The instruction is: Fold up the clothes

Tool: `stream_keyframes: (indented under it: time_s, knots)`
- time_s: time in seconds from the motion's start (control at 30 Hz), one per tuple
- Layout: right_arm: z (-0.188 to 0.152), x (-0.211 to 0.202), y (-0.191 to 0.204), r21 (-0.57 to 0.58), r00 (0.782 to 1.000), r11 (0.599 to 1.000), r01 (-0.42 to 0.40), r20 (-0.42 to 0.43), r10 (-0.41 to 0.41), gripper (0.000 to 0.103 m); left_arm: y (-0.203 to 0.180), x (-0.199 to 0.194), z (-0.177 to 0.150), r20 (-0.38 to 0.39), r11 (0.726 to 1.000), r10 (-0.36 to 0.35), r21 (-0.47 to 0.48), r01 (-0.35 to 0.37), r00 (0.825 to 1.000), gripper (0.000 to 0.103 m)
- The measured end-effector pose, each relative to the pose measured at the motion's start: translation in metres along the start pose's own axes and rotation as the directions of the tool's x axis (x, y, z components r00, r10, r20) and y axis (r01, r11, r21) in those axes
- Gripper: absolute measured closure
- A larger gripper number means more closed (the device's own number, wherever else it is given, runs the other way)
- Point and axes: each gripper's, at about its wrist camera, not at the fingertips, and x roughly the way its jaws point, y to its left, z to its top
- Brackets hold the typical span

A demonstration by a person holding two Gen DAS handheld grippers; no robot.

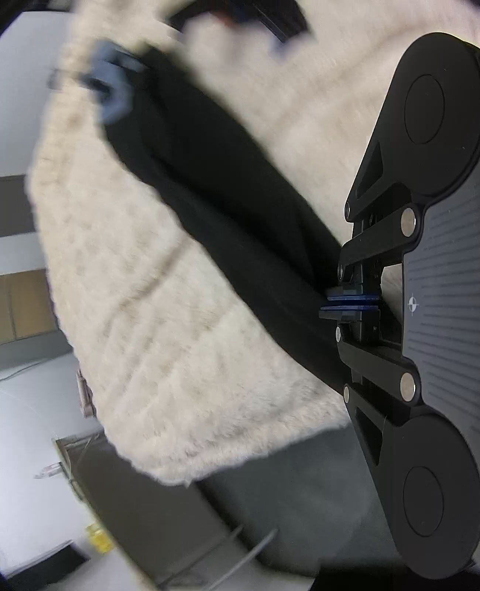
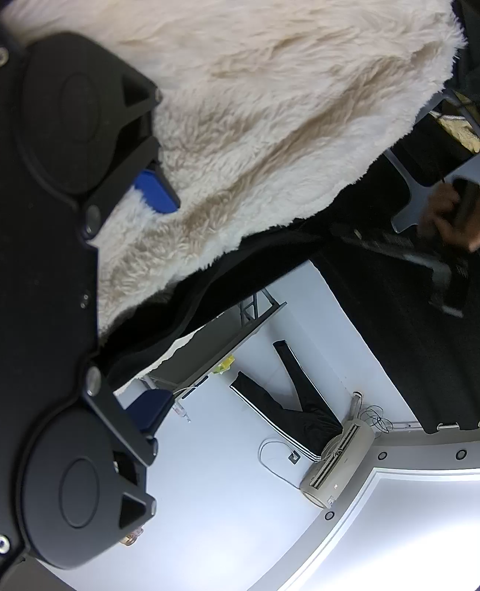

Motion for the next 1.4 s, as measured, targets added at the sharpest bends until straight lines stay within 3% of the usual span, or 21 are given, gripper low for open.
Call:
stream_keyframes:
  time_s: [0.07, 0.2, 0.23, 0.3, 0.33, 0.43, 0.47, 0.5, 0.63, 0.67, 0.73, 0.77, 0.83, 0.87, 0.9, 0.97, 1.07, 1.17, 1.27, 1.3, 1.4]
  knots:
    - [0.0, 0.0, 0.0, 0.0, 1.0, 1.0, 0.0, 0.0, 0.0, 0.0, 0.033, -0.01, 0.015, -0.007, 0.984, -0.123, -0.132, 0.121, 0.992, 0.101]
    - [0.0, 0.0, 0.0, -0.001, 1.0, 1.0, 0.002, 0.001, -0.002, 0.0, 0.101, 0.009, 0.017, -0.088, 0.906, -0.219, -0.389, 0.168, 0.972, 0.095]
    - [0.0, 0.0, 0.001, -0.001, 1.0, 1.0, 0.002, 0.001, -0.002, 0.0, 0.115, 0.02, 0.011, -0.128, 0.907, -0.123, -0.417, 0.059, 0.984, 0.094]
    - [0.001, 0.0, 0.001, -0.001, 1.0, 1.0, 0.002, 0.001, -0.002, 0.0, 0.129, 0.033, -0.004, -0.187, 0.876, -0.004, -0.474, -0.086, 0.982, 0.094]
    - [0.001, 0.0, 0.001, -0.001, 1.0, 1.0, 0.003, 0.002, -0.003, 0.0, 0.133, 0.038, -0.014, -0.17, 0.851, -0.01, -0.519, -0.081, 0.985, 0.092]
    - [0.0, -0.001, 0.001, -0.001, 1.0, 1.0, 0.006, 0.005, -0.006, 0.0, 0.132, 0.046, -0.041, -0.064, 0.786, -0.086, -0.618, 0.028, 0.994, 0.061]
    - [-0.001, -0.002, 0.002, -0.001, 1.0, 1.0, 0.008, 0.006, -0.008, 0.0, 0.128, 0.049, -0.051, -0.031, 0.768, -0.099, -0.638, 0.057, 0.995, 0.058]
    - [-0.001, -0.002, 0.002, -0.001, 1.0, 1.0, 0.009, 0.007, -0.009, 0.0, 0.126, 0.05, -0.055, -0.013, 0.759, -0.109, -0.646, 0.074, 0.994, 0.058]
    - [-0.001, -0.002, 0.002, 0.0, 1.0, 1.0, 0.01, 0.008, -0.01, 0.0, 0.12, 0.062, -0.078, 0.117, 0.65, -0.188, -0.73, 0.212, 0.975, 0.056]
    - [-0.001, -0.002, 0.001, 0.0, 1.0, 1.0, 0.009, 0.008, -0.009, 0.0, 0.121, 0.062, -0.078, 0.125, 0.641, -0.194, -0.735, 0.222, 0.973, 0.056]
    - [-0.001, -0.001, 0.001, -0.001, 1.0, 1.0, 0.009, 0.007, -0.009, 0.0, 0.12, 0.072, -0.082, 0.185, 0.579, -0.229, -0.764, 0.287, 0.956, 0.056]
    - [-0.001, -0.001, 0.0, -0.001, 1.0, 1.0, 0.009, 0.007, -0.009, 0.0, 0.121, 0.072, -0.083, 0.193, 0.571, -0.233, -0.767, 0.294, 0.953, 0.056]
    - [0.0, -0.001, 0.0, -0.001, 1.0, 1.0, 0.01, 0.008, -0.01, 0.0, 0.122, 0.08, -0.083, 0.245, 0.51, -0.263, -0.786, 0.35, 0.933, 0.056]
    - [0.0, -0.002, 0.001, -0.001, 1.0, 1.0, 0.01, 0.008, -0.01, 0.0, 0.121, 0.082, -0.081, 0.249, 0.497, -0.262, -0.794, 0.351, 0.933, 0.057]
    - [0.0, -0.003, 0.001, -0.001, 1.0, 1.0, 0.01, 0.008, -0.01, 0.0, 0.12, 0.084, -0.079, 0.25, 0.485, -0.259, -0.802, 0.349, 0.933, 0.063]
    - [0.0, -0.003, 0.001, -0.002, 1.0, 1.0, 0.01, 0.007, -0.01, 0.0, 0.119, 0.087, -0.077, 0.25, 0.476, -0.255, -0.808, 0.346, 0.934, 0.1]
    - [0.001, -0.002, 0.001, -0.002, 1.0, 1.0, 0.01, 0.007, -0.01, 0.0, 0.116, 0.081, -0.069, 0.263, 0.481, -0.229, -0.806, 0.344, 0.937, 0.102]
    - [0.002, -0.003, 0.001, -0.003, 1.0, 1.0, 0.01, 0.007, -0.01, 0.0, 0.114, 0.051, -0.066, 0.354, 0.481, -0.172, -0.784, 0.392, 0.919, 0.102]
    - [0.002, -0.003, 0.0, -0.003, 1.0, 1.0, 0.01, 0.007, -0.01, 0.0, 0.112, 0.026, -0.07, 0.391, 0.478, -0.083, -0.791, 0.381, 0.917, 0.102]
    - [0.001, -0.004, 0.0, -0.003, 1.0, 1.0, 0.01, 0.007, -0.01, 0.0, 0.111, 0.029, -0.075, 0.327, 0.494, -0.045, -0.814, 0.305, 0.944, 0.102]
    - [0.001, -0.004, 0.0, -0.004, 1.0, 1.0, 0.009, 0.006, -0.009, 0.0, 0.111, 0.053, -0.094, 0.201, 0.473, -0.013, -0.862, 0.183, 0.98, 0.1]
